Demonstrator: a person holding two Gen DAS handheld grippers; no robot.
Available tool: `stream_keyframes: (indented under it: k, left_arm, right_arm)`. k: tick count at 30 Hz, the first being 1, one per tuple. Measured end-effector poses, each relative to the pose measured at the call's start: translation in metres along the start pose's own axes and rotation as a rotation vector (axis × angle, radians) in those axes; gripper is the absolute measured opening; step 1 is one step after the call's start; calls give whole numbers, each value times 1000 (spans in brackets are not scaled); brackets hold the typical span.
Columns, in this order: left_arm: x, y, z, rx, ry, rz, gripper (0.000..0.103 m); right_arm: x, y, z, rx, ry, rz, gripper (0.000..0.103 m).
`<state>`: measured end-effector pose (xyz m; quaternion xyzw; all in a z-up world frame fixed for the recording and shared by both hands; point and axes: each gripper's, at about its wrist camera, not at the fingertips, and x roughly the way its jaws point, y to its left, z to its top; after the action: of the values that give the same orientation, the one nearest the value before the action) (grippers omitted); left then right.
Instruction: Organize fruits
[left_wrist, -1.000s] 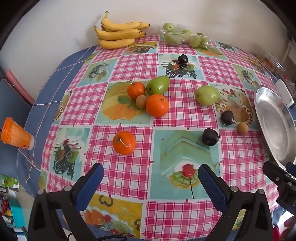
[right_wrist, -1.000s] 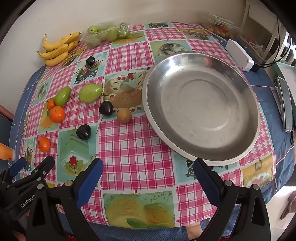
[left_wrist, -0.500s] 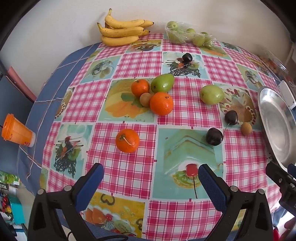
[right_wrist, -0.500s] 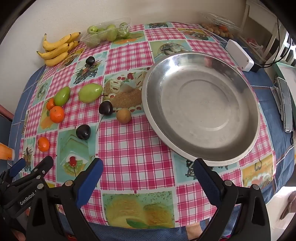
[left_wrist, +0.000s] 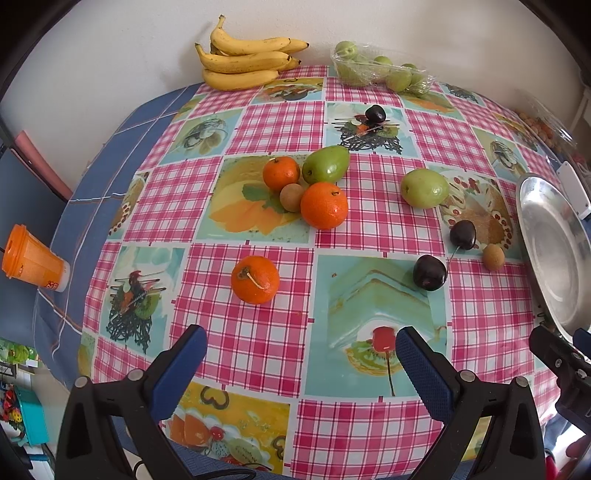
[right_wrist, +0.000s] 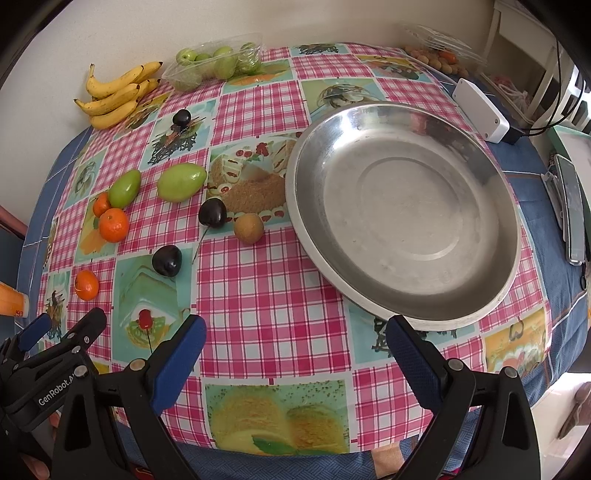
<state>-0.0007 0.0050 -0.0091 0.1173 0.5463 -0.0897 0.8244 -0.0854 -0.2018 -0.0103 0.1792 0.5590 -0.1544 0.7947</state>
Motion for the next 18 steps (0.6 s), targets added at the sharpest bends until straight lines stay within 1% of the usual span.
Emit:
stream_keyframes:
  k: [5,6,9,12,15,18]
  left_arm:
    - [2,4,5,-13,-8,-19,103]
    - [2,8,6,-25,-13,-26,103]
    - [1,23,13,-81,-29,-60,103]
    - [2,40,19,-143,-41,-83,103]
    - [3,57,25,-186,-66,-99,103]
    - [4,69,28,-190,-103,-93,103]
  right_arm:
    - [-2,1,1,-2,-2,11,98]
    - [-1,2,1,-4,-6,22,98]
    - [3,10,3,-2,-19,90,98]
    - [3,16,7,7,-49,148,98]
    - [3,29,14,2,-64,178,98]
    - [6,38,17,-14,-67,192,98]
